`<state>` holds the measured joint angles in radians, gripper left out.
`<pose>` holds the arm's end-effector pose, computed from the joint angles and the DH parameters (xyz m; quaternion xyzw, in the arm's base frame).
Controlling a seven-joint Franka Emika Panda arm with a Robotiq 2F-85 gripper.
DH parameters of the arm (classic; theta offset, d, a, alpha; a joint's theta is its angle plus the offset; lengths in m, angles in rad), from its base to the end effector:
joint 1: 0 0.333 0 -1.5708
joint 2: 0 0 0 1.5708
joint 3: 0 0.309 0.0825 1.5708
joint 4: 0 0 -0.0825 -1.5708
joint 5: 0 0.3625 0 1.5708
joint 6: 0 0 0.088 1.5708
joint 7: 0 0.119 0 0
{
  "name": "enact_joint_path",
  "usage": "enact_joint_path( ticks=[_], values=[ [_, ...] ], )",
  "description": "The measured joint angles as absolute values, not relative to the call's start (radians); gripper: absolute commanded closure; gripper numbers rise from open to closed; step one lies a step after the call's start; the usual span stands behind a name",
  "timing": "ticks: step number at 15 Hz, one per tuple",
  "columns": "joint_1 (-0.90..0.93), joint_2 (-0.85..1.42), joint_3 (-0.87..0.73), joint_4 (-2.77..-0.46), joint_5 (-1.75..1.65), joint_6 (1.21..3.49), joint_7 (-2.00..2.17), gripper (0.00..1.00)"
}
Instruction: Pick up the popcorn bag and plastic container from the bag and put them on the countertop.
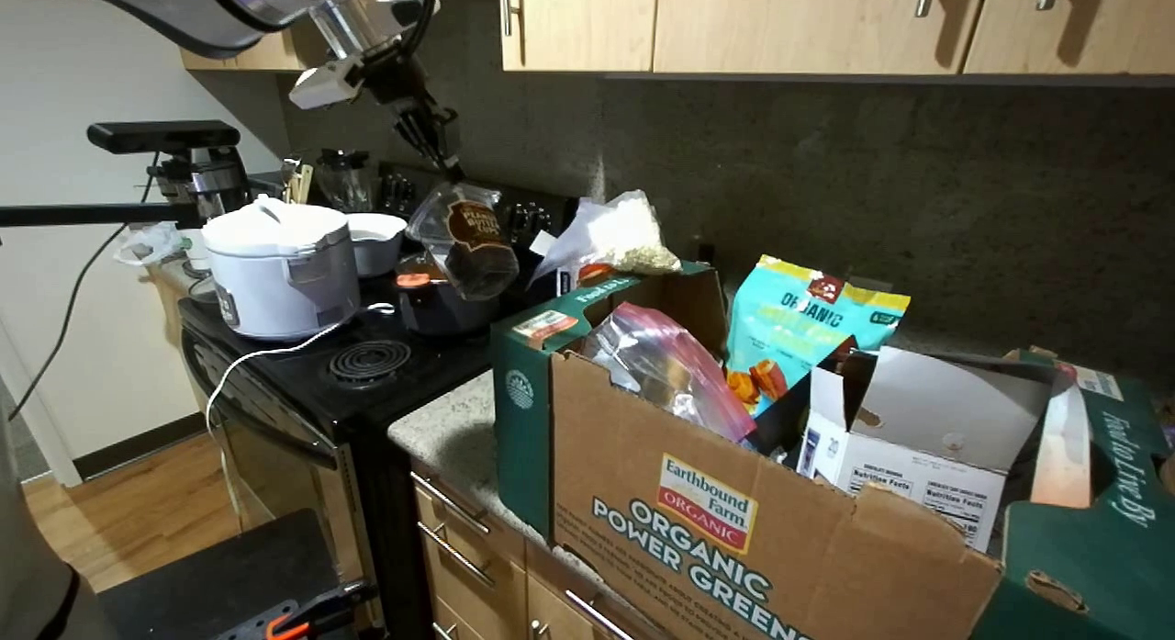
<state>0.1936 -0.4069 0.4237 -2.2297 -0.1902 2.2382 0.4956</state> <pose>0.3685 0.2787 0.5496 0.9635 0.1026 0.2432 0.0451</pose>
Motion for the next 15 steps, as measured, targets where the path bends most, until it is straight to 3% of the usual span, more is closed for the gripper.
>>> enact_joint_path(
  ticks=[6,15],
  values=[
    [0.195,-0.282,0.493,-2.233,-0.19,2.352,0.645,0.99],
    [0.215,-0.079,0.474,-2.239,-0.19,2.511,0.777,0.99]
  ],
)
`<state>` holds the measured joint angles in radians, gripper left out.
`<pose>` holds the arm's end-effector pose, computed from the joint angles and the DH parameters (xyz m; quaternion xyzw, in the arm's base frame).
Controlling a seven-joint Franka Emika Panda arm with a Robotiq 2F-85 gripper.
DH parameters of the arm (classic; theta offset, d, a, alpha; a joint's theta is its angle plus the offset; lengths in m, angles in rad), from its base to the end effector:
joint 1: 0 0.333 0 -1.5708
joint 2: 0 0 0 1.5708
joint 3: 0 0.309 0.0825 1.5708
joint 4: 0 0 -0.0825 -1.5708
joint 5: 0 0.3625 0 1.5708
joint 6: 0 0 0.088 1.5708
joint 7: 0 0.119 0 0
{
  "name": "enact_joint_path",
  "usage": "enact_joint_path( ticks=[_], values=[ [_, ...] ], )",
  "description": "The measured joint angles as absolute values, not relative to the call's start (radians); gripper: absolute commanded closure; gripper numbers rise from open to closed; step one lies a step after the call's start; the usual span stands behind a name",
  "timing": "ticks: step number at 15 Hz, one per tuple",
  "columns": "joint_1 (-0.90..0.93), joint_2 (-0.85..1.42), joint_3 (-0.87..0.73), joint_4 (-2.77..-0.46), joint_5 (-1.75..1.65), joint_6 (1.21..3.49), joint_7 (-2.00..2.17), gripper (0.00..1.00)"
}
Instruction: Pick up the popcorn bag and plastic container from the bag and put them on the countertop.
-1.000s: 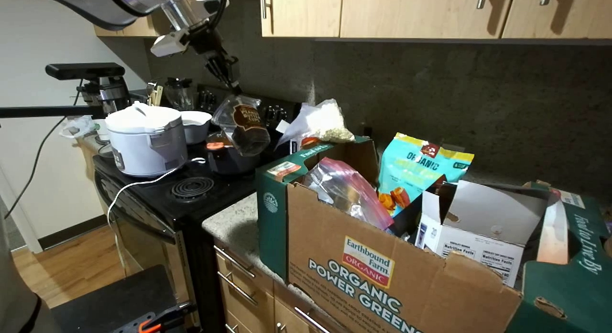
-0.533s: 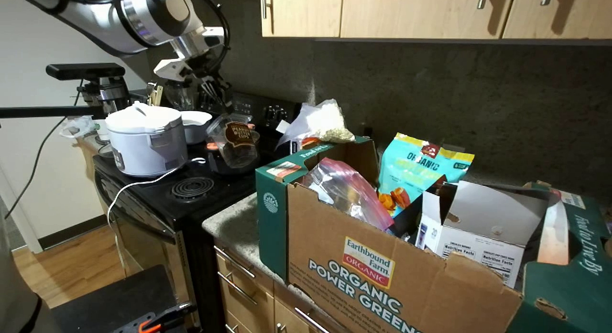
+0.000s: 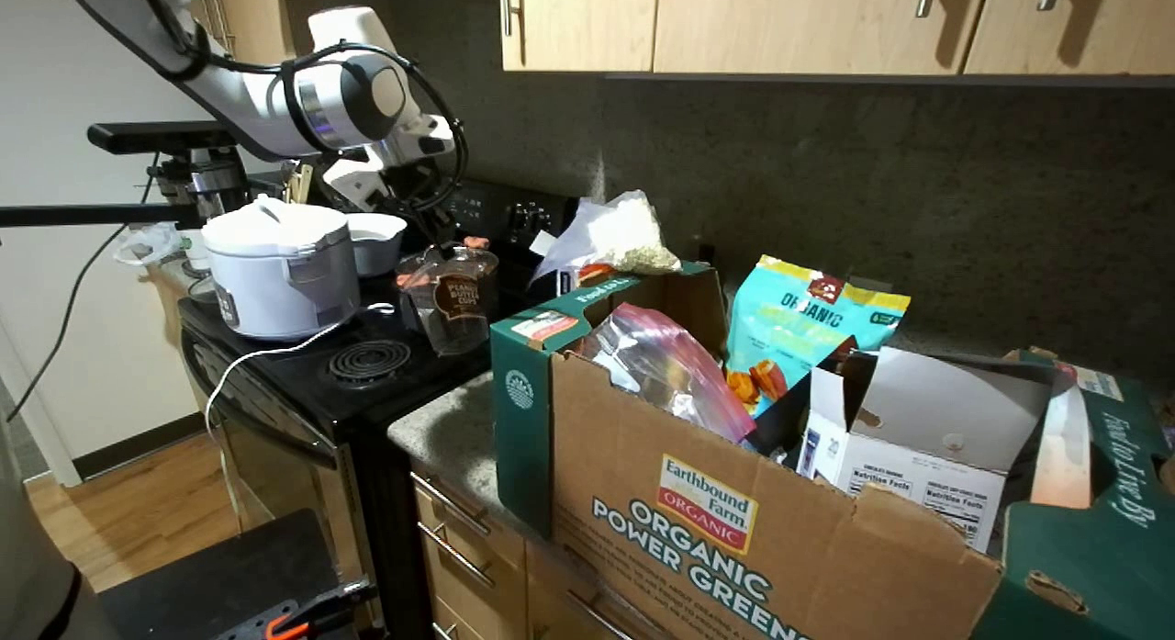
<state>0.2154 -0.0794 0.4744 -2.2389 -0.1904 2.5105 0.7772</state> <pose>0.4065 0.3392 0.4287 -0.9816 -0.0256 -0.1827 0.0486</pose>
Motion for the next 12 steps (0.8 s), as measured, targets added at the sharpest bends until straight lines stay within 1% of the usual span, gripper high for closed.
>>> enact_joint_path(
  ticks=[7,12],
  values=[
    [0.274,0.026,0.422,-2.245,-0.191,2.569,0.87,0.99],
    [0.323,0.096,0.391,-2.291,-0.19,2.694,0.93,0.99]
  ],
)
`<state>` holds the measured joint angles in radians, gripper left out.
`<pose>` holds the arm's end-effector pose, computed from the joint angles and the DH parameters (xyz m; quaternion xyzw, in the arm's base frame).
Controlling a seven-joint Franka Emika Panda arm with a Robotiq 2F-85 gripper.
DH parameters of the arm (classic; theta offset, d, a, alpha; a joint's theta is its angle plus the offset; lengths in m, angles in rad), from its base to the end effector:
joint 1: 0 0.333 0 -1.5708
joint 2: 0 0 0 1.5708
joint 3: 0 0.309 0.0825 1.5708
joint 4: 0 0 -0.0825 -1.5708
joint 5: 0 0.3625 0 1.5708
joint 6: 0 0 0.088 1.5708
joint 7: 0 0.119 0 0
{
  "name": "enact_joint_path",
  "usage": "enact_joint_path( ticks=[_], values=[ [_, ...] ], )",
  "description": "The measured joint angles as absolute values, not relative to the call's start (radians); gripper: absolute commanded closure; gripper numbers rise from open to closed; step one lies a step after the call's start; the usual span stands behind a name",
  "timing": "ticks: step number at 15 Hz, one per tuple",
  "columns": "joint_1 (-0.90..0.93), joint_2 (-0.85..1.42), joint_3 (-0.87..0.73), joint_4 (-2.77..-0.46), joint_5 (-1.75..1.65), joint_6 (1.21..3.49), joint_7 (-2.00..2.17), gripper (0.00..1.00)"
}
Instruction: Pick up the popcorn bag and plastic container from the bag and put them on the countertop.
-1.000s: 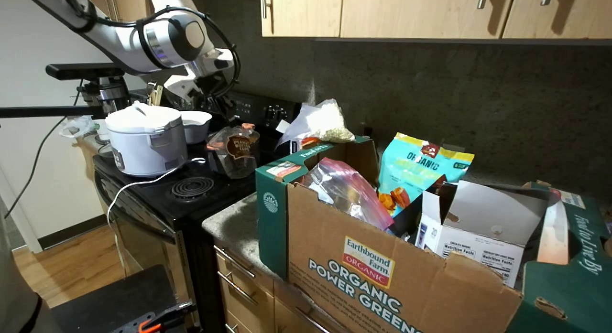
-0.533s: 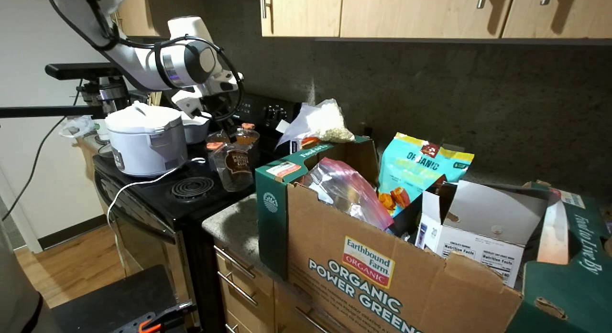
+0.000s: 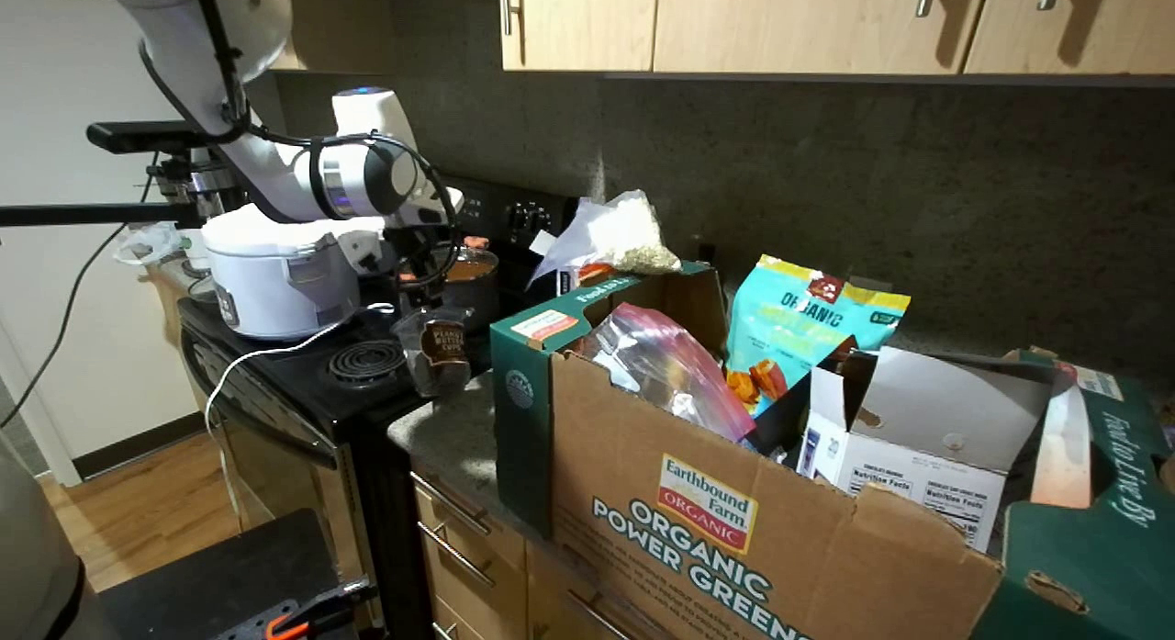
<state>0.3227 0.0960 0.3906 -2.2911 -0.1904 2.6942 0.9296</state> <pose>0.4054 0.3561 0.3419 -0.9864 0.0321 -0.1336 0.0904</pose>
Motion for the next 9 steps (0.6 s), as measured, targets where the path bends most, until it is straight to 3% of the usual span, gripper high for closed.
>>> enact_joint_path(
  ticks=[9],
  values=[
    [0.338,0.143,0.345,-2.42,-0.253,2.991,1.061,0.99]
  ],
)
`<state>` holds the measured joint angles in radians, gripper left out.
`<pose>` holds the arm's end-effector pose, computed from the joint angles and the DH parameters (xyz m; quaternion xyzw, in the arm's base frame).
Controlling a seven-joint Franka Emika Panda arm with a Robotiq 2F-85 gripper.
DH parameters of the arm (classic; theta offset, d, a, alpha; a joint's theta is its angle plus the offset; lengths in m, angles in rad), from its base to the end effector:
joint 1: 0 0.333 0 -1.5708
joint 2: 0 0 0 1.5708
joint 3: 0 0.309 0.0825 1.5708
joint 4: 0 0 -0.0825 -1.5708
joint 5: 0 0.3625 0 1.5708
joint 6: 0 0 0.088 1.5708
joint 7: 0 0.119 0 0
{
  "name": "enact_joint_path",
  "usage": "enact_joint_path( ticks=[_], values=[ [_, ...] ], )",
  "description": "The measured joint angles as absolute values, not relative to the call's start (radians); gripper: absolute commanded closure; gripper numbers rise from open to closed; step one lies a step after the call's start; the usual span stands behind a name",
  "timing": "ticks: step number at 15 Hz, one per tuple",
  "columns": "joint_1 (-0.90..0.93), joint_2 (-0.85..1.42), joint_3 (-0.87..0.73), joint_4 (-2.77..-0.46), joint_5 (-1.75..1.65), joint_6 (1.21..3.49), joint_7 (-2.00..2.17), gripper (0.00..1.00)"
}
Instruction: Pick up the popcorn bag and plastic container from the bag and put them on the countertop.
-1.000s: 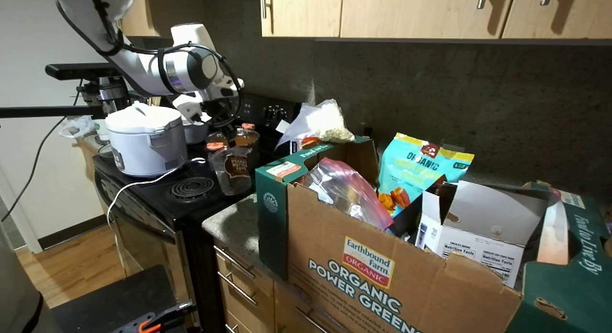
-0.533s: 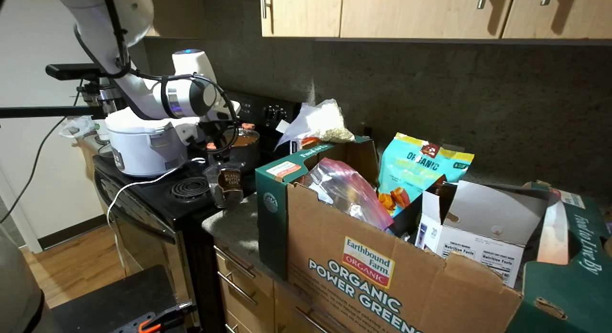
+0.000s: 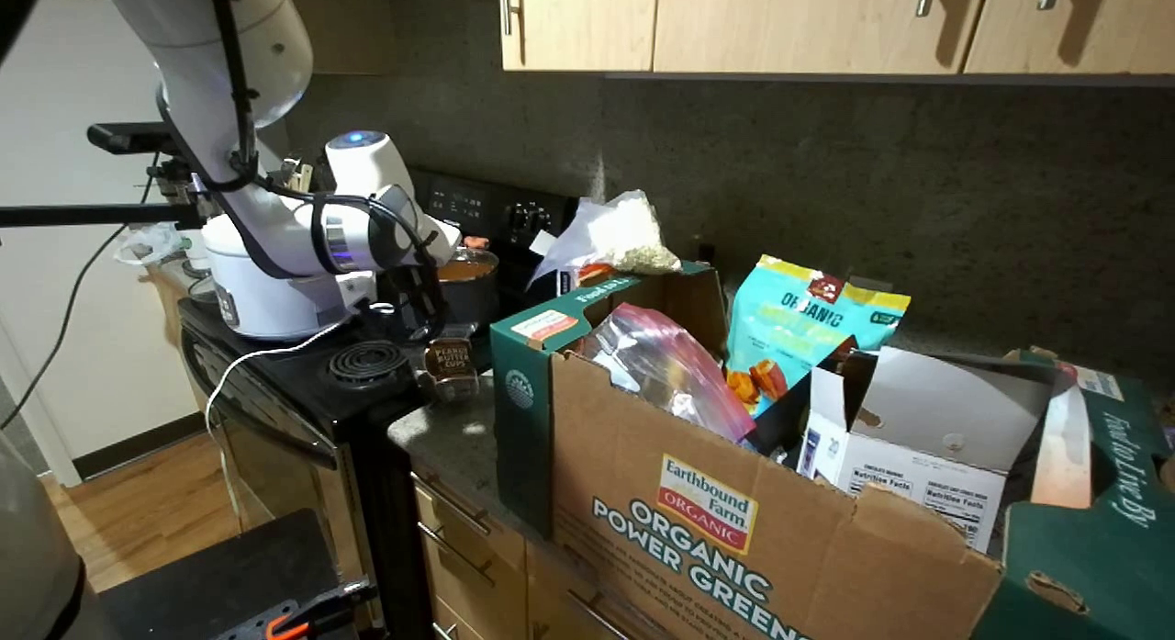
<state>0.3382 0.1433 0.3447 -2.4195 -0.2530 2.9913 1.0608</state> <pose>0.3934 0.3422 0.3011 -0.9730 0.0732 -0.1572 0.1522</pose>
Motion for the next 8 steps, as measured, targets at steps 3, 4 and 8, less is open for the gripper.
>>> enact_joint_path(
  ticks=[3,4,8],
  values=[
    [0.347,0.137,0.295,-2.44,-0.33,3.026,1.13,0.99],
    [0.353,0.134,0.277,-2.441,-0.361,3.027,1.156,0.99],
    [0.376,0.126,0.215,-2.447,-0.491,3.025,1.262,0.99]
  ],
)
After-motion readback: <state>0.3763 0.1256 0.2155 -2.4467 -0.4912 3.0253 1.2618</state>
